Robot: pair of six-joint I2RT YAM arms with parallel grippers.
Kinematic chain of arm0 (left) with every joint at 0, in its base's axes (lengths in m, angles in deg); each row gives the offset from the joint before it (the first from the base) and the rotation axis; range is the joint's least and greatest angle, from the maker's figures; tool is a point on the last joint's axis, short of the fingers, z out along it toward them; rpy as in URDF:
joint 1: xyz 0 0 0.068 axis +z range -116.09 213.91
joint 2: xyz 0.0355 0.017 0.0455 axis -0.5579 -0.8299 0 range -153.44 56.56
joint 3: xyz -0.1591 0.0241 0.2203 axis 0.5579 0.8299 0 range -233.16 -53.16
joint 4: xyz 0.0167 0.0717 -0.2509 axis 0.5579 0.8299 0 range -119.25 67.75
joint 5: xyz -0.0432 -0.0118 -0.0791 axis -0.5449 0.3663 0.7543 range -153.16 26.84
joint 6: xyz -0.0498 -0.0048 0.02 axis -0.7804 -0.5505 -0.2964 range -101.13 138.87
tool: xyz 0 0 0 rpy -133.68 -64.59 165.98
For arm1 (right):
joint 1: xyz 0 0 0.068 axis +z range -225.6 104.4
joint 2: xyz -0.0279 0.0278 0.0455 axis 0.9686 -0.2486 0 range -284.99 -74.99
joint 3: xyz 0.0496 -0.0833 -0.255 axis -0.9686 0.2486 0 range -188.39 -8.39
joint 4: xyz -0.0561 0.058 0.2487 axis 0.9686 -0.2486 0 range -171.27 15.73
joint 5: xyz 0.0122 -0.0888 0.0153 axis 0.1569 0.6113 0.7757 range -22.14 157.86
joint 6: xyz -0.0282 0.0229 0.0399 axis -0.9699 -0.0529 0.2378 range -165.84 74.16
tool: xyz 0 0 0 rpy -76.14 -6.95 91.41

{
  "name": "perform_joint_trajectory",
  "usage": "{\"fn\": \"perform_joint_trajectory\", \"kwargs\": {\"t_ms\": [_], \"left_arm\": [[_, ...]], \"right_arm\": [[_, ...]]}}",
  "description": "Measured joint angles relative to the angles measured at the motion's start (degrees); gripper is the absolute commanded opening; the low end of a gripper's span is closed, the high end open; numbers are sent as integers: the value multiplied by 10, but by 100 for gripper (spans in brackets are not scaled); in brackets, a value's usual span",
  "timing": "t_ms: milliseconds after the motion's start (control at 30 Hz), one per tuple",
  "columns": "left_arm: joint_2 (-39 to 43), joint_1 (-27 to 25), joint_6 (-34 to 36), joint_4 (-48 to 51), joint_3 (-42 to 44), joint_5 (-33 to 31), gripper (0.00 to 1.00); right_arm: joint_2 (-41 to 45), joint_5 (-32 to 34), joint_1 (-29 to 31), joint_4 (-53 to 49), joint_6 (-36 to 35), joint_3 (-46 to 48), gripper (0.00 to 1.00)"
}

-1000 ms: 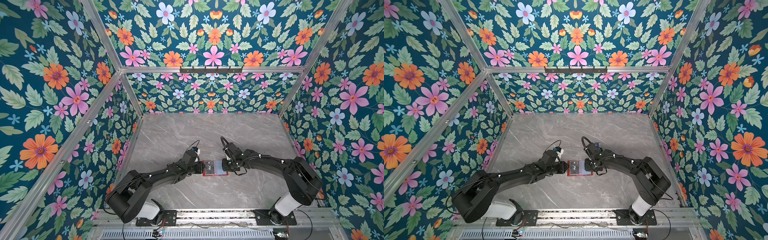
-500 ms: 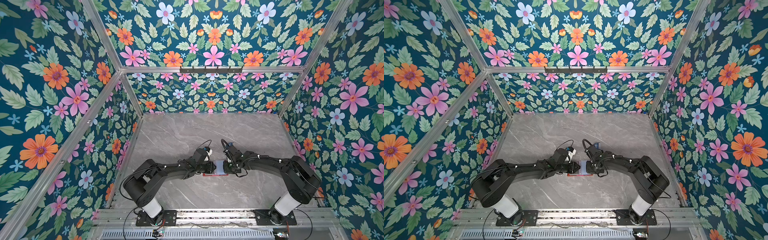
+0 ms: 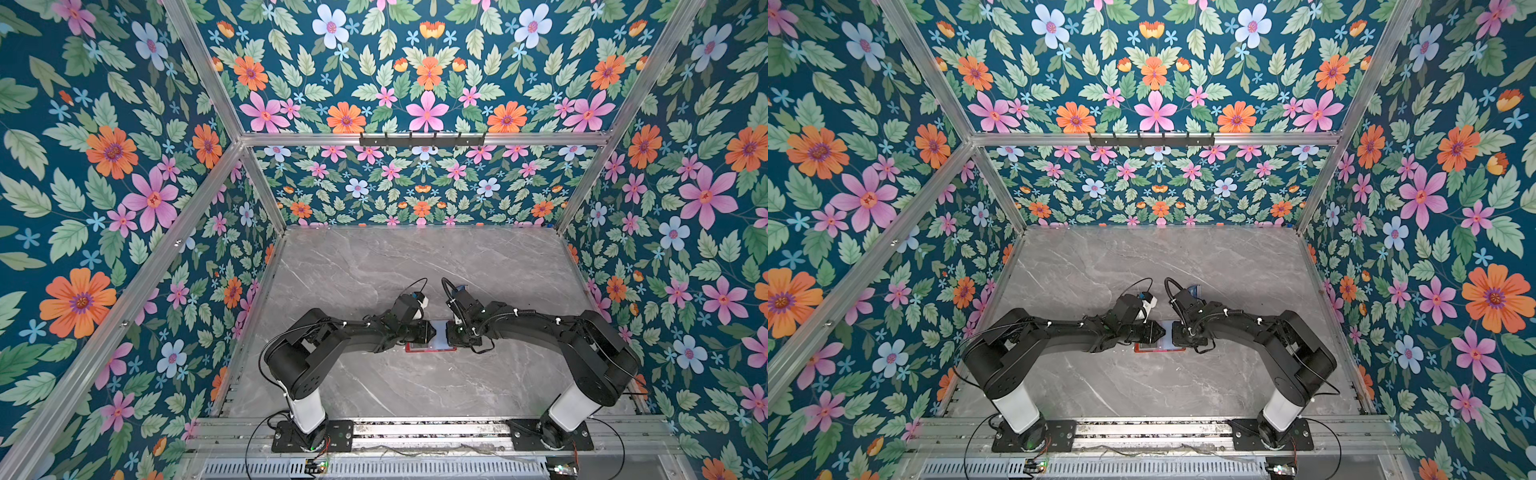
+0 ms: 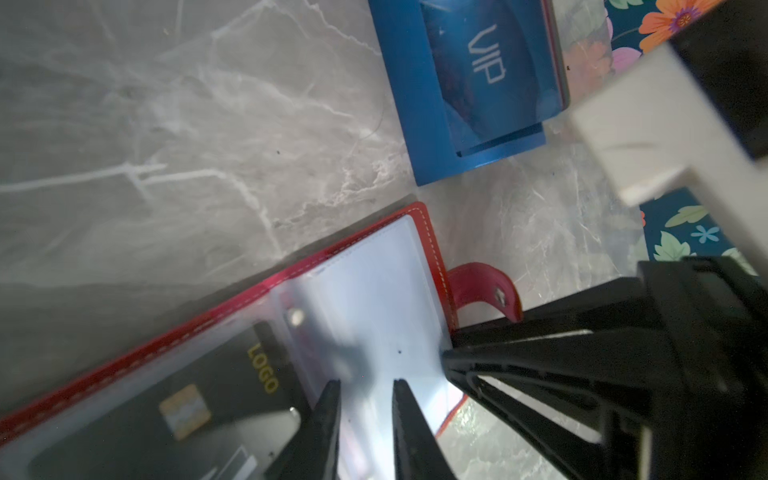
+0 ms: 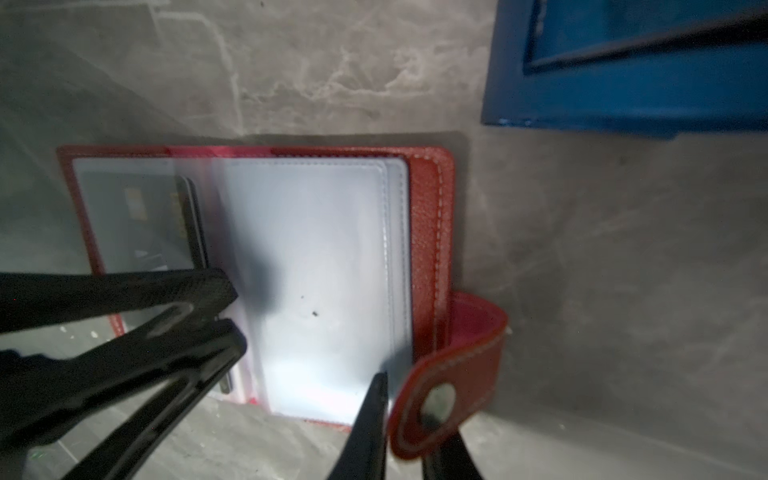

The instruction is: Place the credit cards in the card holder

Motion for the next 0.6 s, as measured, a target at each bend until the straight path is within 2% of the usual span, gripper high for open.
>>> {"fn": "perform_joint_trajectory", "kwargs": {"t_ms": [600], "left_arm": [[-25, 0, -6, -30, -5, 38, 21]], "right_arm": [[-2, 0, 0, 0, 0, 0, 17]]}}
